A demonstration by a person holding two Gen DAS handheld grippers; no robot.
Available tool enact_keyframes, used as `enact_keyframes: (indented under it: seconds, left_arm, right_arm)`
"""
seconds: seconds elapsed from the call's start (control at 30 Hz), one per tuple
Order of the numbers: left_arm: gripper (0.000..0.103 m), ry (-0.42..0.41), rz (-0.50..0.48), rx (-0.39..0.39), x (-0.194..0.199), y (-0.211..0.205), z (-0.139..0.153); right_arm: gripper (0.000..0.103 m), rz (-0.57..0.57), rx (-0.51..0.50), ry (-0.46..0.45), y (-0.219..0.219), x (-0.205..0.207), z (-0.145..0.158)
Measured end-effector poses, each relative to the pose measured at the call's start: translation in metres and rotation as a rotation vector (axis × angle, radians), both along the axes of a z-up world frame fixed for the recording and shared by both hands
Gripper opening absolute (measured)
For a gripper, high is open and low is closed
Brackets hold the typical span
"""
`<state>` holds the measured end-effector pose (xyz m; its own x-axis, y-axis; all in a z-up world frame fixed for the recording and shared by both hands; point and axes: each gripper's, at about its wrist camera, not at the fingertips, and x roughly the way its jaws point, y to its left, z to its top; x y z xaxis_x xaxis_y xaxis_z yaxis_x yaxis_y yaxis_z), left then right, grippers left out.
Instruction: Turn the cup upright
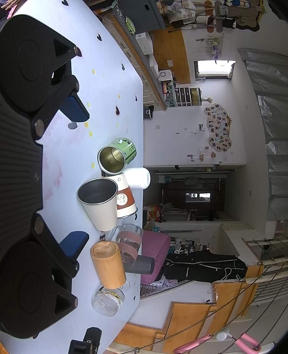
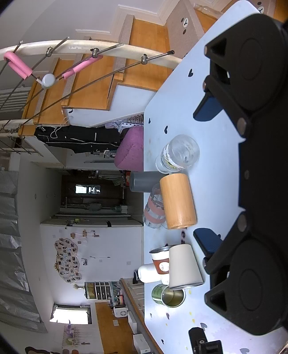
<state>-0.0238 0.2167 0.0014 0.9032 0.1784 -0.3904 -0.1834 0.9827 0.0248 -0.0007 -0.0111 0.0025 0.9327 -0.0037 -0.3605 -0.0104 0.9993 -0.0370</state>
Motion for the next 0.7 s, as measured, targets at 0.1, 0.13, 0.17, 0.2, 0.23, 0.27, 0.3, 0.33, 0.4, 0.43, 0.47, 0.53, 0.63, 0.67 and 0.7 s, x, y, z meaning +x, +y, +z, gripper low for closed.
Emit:
enact_keyframes:
  seconds: [0.1, 0.13, 0.17, 0.2, 0.23, 0.27, 0.3, 0.33, 0.4, 0.43, 0.47, 0.53, 0.63, 0.67, 0.7]
  left_arm:
    - [0.103, 0.001, 0.0, 0.0, -0.0002, 0.0004, 0.0]
    - [0.103, 0.001, 0.001, 0.0, 0.0002, -0.0011, -0.0009]
    - [0.103, 0.001, 0.001, -0.001, 0.0015, -0.0027, -0.0019]
    - [0.103, 0.001, 0.001, 0.0, 0.0015, -0.0027, -0.0019]
    - [0.103, 0.001, 0.002, 0.0, 0.0014, -0.0043, -0.0021]
    - [0.103, 0.001, 0.003, 0.0, 0.0002, -0.004, -0.0039]
    - [0.103, 0.001, 0.003, -0.001, -0.0002, -0.0046, -0.0039]
    - [0.103, 0.001, 0.004, -0.001, -0.0006, -0.0062, -0.0043]
    - [0.103, 0.002, 0.004, 0.0, -0.0017, -0.0025, -0.0038]
    - [0.103, 0.002, 0.004, 0.0, -0.0021, -0.0033, -0.0042]
    - [0.103, 0.002, 0.004, -0.001, -0.0022, -0.0034, -0.0041]
    - [0.103, 0.003, 0.004, -0.003, 0.0015, 0.0023, -0.0059]
    - [0.103, 0.003, 0.004, -0.004, 0.0014, 0.0026, -0.0059]
    - [0.103, 0.003, 0.004, -0.004, 0.0014, 0.0026, -0.0059]
    - [0.103, 0.003, 0.004, -0.004, 0.0015, 0.0029, -0.0052]
  right_arm:
    - [0.103, -0.004, -0.004, 0.001, 0.0066, 0.001, -0.0033]
    - [0.103, -0.004, -0.004, 0.002, 0.0065, 0.001, -0.0032]
    - [0.103, -0.004, -0.005, 0.001, 0.0065, 0.001, -0.0032]
    - [0.103, -0.004, -0.005, 0.001, 0.0063, 0.001, -0.0031]
    - [0.103, -0.004, -0.005, 0.001, 0.0062, 0.0009, -0.0032]
    - [0.103, -0.005, -0.006, 0.002, 0.0076, 0.0009, -0.0039]
    - [0.103, -0.005, -0.006, 0.002, 0.0076, 0.0008, -0.004]
    - [0.103, -0.005, -0.006, 0.001, 0.0076, 0.0008, -0.004]
    - [0.103, -0.005, -0.006, 0.001, 0.0076, 0.0008, -0.004]
    - [0.103, -0.005, -0.006, 0.001, 0.0076, 0.0008, -0.004]
    - [0.103, -0.005, -0.006, 0.001, 0.0076, 0.0008, -0.004]
    - [0.103, -0.005, -0.006, 0.001, 0.0075, 0.0009, -0.0039]
    - [0.103, -0.005, -0.006, 0.001, 0.0076, 0.0008, -0.004]
    - [0.103, -0.005, -0.006, 0.001, 0.0076, 0.0008, -0.004]
    - [0.103, -0.005, -0.006, 0.001, 0.0076, 0.0008, -0.004]
